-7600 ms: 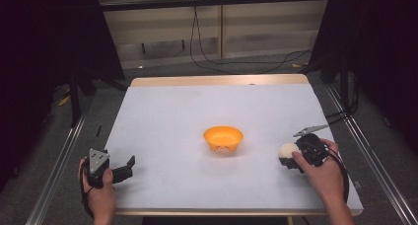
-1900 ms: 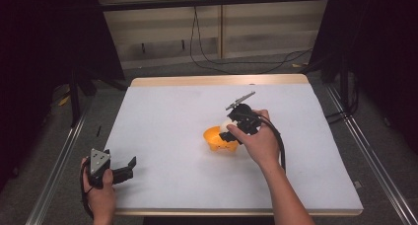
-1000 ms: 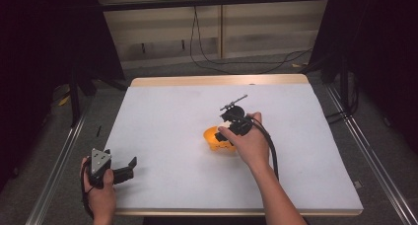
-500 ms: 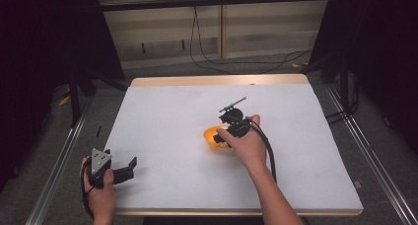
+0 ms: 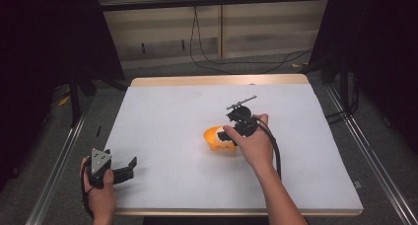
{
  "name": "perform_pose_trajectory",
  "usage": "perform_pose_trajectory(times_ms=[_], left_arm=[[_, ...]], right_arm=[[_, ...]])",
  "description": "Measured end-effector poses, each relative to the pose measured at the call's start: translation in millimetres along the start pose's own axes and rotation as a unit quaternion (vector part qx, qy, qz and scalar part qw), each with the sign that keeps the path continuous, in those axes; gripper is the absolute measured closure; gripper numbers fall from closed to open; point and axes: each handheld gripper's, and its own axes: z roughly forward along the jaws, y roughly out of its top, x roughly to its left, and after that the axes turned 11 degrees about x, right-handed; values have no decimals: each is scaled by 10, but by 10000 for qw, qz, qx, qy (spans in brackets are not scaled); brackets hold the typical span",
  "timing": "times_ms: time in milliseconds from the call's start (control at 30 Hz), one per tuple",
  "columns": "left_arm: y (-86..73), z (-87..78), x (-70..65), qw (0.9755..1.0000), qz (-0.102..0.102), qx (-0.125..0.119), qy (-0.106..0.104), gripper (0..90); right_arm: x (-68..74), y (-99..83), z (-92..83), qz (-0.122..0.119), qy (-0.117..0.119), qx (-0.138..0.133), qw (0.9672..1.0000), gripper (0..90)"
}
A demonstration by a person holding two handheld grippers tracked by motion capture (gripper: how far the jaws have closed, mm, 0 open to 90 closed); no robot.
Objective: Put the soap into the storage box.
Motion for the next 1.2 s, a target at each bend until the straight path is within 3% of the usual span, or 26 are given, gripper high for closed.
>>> perform_pose_trajectory(times_ms=[367,567,1200], left_arm=[[-1,-1,-1,10000,-4,2,3,20],[-2,-4,4,10000,-8,-4,10,20],[0,1,7,10000,-36,-11,0,20]], right_arm=[[-213,-218,-175,105,92,-412,9991,71],[-317,-379,-214,-73,18,-639,9979,0],[-637,-902,-301,95,-287,-962,9949,0]])
